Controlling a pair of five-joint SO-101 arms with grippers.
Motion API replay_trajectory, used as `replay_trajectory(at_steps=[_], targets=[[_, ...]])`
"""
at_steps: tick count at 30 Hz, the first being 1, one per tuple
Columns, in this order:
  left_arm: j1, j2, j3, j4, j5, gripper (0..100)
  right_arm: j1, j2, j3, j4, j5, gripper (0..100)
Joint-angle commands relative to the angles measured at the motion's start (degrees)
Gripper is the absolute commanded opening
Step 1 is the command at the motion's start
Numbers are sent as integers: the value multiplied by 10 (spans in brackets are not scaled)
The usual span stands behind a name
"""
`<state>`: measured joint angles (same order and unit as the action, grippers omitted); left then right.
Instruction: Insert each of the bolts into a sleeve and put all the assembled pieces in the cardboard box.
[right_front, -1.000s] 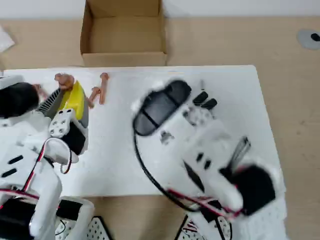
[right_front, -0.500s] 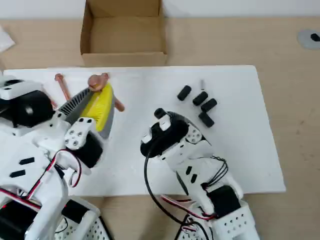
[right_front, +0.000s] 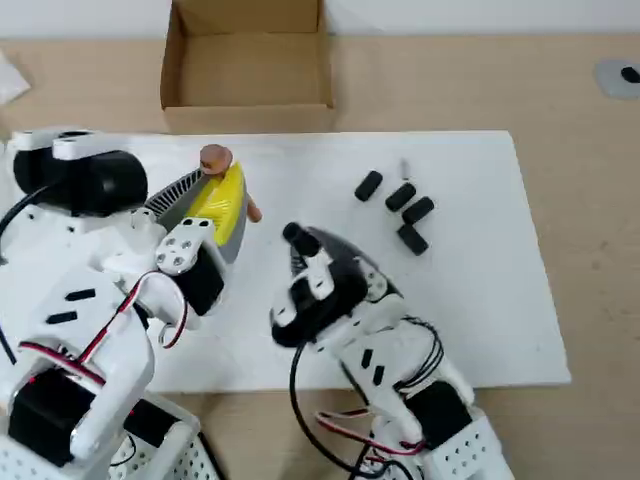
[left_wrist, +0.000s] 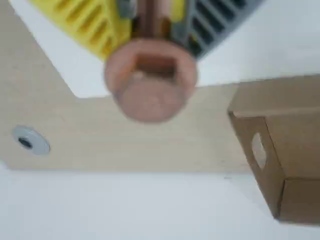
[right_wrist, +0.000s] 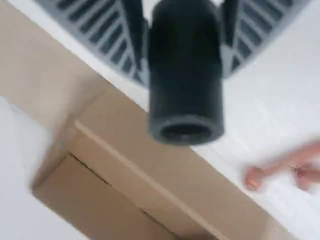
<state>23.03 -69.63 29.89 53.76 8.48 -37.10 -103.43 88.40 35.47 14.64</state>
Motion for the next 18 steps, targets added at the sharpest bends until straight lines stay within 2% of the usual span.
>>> replay_trajectory(at_steps=[1, 4, 12, 18], targets=[[6, 7, 5, -27, 4, 6, -59, -62, 0, -17, -38, 10], [6, 4, 30, -47, 4, 6, -89, -82, 0, -17, -72, 10], [-9, 1, 39, -55, 38, 6, -89, -92, -2, -26, -177, 9], [-15, 1, 33, -43, 38, 6, -55, -89, 0, -73, -215, 9]])
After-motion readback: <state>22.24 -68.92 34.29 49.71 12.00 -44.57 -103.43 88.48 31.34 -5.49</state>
